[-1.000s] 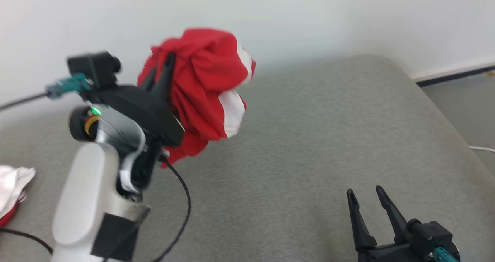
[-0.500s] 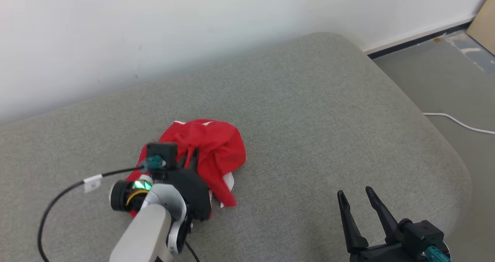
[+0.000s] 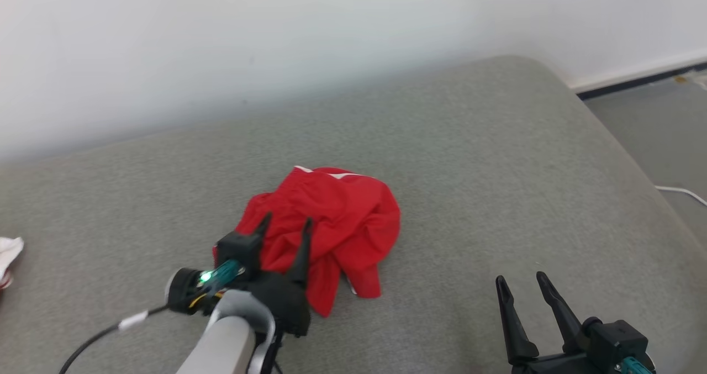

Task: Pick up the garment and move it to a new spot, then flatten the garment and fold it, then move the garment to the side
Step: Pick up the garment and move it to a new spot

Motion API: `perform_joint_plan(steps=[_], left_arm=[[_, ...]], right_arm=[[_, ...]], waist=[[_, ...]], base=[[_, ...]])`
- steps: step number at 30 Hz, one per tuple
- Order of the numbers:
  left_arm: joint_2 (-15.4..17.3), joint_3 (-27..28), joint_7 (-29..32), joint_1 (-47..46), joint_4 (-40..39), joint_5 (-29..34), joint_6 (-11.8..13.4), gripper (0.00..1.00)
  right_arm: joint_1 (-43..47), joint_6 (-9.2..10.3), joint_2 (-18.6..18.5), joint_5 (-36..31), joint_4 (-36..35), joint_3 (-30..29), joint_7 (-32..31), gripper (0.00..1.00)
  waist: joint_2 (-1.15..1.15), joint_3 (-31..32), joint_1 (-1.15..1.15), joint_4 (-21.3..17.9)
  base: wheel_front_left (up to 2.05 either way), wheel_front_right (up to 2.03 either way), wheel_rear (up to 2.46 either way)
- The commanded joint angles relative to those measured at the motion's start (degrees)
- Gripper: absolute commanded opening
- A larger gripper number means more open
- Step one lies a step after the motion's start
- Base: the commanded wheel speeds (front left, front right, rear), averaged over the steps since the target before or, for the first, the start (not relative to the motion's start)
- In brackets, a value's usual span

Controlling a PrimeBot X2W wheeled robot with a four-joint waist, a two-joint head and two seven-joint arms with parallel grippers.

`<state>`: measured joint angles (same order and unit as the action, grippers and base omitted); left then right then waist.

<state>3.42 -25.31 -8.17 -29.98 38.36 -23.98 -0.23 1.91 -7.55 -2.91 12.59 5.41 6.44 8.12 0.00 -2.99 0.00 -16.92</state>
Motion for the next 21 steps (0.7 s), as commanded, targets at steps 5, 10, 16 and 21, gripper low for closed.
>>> perform_joint_plan(steps=[5,10,16,21], left_arm=[[4.4,2.0,-6.1,7.8,-9.2,2.0,2.9,1.00],[6.7,5.8,-7.1,15.8,-18.7,2.7,5.0,1.00],[6.2,11.8,-7.0,26.3,-28.6,5.1,4.4,1.00],[5.2,16.4,-7.1,32.1,-31.8,7.1,1.9,1.00]], right_arm=[[1.6,0.12,0.0,-0.5,-0.7,-1.5,0.3,1.00],[2.6,0.12,-0.2,-1.0,-1.0,-3.0,0.7,1.00],[3.3,0.12,-1.8,-0.8,-0.3,-2.2,1.3,1.00],[3.9,0.12,-3.1,-0.2,0.8,-1.6,2.2,1.00]], waist=[[0.00,2.8,0.00,6.8],[0.00,4.0,0.00,10.5],[0.00,5.6,0.00,13.3],[0.00,6.6,0.00,14.7]], base=[[0.00,0.00,0.00],[0.00,0.00,0.00],[0.00,0.00,0.00],[0.00,0.00,0.00]])
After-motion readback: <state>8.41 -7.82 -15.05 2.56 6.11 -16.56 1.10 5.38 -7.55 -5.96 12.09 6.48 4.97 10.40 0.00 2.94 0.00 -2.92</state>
